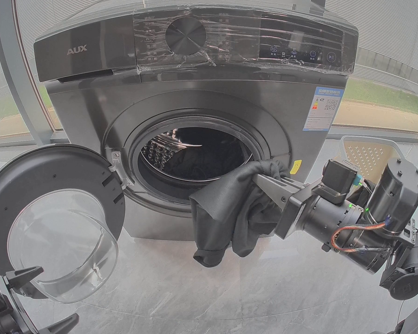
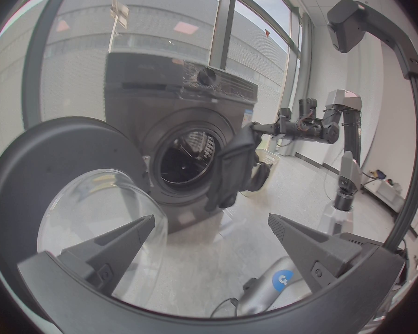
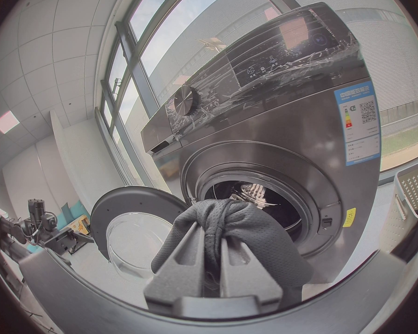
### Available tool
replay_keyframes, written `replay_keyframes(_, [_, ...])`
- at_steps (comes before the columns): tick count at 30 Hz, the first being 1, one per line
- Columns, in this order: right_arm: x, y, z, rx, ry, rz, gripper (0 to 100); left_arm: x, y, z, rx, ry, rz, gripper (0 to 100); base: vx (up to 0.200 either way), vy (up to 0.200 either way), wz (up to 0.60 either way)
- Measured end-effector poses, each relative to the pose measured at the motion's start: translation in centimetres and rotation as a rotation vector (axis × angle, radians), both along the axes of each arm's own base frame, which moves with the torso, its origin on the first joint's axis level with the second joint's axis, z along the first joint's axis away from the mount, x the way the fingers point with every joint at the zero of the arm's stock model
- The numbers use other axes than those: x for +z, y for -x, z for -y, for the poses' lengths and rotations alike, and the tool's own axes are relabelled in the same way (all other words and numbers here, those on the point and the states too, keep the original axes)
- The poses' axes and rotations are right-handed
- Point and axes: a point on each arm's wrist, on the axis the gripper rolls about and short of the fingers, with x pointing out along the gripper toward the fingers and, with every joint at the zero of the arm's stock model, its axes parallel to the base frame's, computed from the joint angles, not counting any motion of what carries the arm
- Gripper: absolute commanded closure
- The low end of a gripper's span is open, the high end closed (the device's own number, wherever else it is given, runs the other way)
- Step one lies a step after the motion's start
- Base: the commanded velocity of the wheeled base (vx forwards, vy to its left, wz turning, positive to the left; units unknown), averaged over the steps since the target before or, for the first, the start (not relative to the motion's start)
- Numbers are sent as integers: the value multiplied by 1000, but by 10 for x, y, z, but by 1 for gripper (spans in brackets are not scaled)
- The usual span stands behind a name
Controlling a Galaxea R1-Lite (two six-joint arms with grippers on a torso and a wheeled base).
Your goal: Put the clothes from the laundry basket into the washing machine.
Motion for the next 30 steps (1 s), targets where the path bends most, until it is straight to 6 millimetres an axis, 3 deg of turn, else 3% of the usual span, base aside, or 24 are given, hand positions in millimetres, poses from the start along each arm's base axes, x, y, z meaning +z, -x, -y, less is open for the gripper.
replay_keyframes(6, [2, -8, -12, 16, -32, 4, 100, 4, -32, 7, -135, -23, -113, 0, 0, 0, 0])
replay_keyframes(14, [3, -14, -22, 27, -53, 6, 100, 2, -81, 31, -269, -66, -220, 0, 0, 0, 0])
replay_keyframes(30, [5, -23, -28, 13, -67, 9, 100, -23, -168, 89, -288, -122, -234, 0, 0, 0, 0])
